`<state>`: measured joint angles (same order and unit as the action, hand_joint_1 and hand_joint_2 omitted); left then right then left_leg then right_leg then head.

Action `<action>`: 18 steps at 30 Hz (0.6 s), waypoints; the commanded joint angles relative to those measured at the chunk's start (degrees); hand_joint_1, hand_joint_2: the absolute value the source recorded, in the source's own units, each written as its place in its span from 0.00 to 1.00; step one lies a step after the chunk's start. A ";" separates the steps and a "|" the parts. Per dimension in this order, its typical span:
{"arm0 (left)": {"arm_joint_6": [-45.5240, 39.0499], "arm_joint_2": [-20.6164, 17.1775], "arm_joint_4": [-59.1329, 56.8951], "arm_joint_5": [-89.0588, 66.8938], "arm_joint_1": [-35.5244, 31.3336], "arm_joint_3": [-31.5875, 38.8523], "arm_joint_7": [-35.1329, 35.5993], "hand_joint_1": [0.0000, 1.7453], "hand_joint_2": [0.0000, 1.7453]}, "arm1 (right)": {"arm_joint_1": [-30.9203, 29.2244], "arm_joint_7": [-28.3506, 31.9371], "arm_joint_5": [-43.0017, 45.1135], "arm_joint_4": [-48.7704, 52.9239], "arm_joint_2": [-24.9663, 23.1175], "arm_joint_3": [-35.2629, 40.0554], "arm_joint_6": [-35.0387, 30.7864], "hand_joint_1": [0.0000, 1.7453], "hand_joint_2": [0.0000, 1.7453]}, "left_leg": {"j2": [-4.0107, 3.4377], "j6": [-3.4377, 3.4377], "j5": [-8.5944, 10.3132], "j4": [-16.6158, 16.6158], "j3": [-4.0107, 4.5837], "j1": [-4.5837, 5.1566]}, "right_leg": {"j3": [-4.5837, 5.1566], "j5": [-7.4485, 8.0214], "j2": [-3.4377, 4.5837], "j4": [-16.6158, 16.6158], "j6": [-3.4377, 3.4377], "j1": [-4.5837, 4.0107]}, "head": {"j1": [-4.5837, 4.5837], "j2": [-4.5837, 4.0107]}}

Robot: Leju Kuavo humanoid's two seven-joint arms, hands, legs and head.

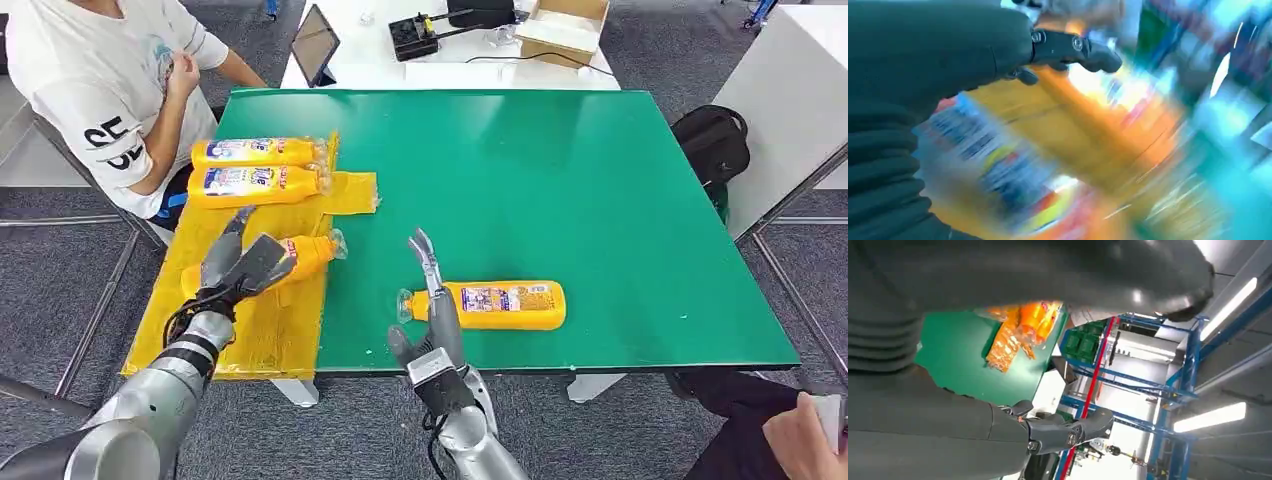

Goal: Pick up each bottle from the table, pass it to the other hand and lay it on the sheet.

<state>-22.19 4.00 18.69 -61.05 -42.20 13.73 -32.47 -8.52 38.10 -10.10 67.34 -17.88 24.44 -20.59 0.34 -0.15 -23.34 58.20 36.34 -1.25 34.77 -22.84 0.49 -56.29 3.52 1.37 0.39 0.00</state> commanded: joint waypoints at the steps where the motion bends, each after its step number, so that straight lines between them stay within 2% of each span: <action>1: -8.24 8.92 22.60 28.64 4.99 -0.84 -7.53 0.00 1.00 | -2.25 1.90 -3.66 -6.18 -0.32 -2.43 -0.82 0.00 1.00 | 0.04 0.06 -0.06 -0.03 0.00 0.01 | -0.08 -0.06 -0.09 0.06 -0.10 -0.03 | 0.04 0.00; 4: -10.31 8.45 32.41 42.37 8.31 -10.04 -7.53 0.00 1.00 | -3.41 1.90 -5.21 -7.96 -0.21 -2.67 -1.26 0.00 1.00 | -0.07 0.06 -0.13 0.01 -0.02 -0.03 | -0.08 -0.08 0.00 0.03 -0.17 -0.08 | 0.02 0.00; 8: -7.40 9.47 44.33 50.87 13.96 -14.18 -7.53 0.00 1.00 | -5.53 1.56 -9.91 -11.20 1.34 -3.66 -3.03 0.00 1.00 | -0.01 0.07 -0.11 -0.01 0.02 -0.02 | -0.01 -0.09 -0.08 0.03 -0.15 -0.07 | 0.00 0.00; 11: -8.49 9.56 48.67 52.12 16.15 -15.24 -7.53 0.00 1.00 | -6.61 0.23 -12.23 -12.29 2.38 -4.17 -3.56 0.00 1.00 | -0.02 0.14 -0.16 -0.01 -0.02 -0.02 | -0.10 -0.09 -0.01 0.10 -0.13 -0.07 | 0.02 0.00; 13: -16.24 7.61 55.39 50.31 19.89 -19.43 -7.53 0.00 1.00 | -8.19 -2.42 -21.61 -13.46 4.64 -5.52 -10.85 0.00 1.00 | -0.10 0.15 -0.17 -0.03 -0.06 -0.01 | -0.13 -0.08 0.06 0.13 -0.12 -0.05 | 0.02 0.00; 14: -17.37 7.28 58.72 52.84 22.39 -20.04 -7.53 0.00 1.00 | -8.51 -4.27 -21.77 -13.15 5.43 -7.17 -9.30 0.00 1.00 | -0.08 0.10 -0.09 -0.03 0.10 0.01 | 0.03 -0.04 0.03 0.09 -0.08 -0.02 | 0.04 0.00; 18: -12.74 9.01 63.37 56.21 29.60 -16.94 -7.53 0.00 1.00 | -8.68 -9.45 -27.42 -10.61 10.19 -11.59 -8.74 0.00 1.00 | -0.07 0.10 -0.11 -0.12 -0.01 0.06 | -0.09 -0.05 0.03 0.18 -0.08 0.01 | 0.02 0.00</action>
<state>-37.60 13.11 67.17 -8.53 -24.06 -0.69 -40.26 -13.16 34.61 -31.15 59.96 -15.85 20.46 -29.02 0.36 -0.13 -23.38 58.21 36.62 -1.21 34.97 -22.86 0.49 -56.25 3.53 1.40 0.42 0.00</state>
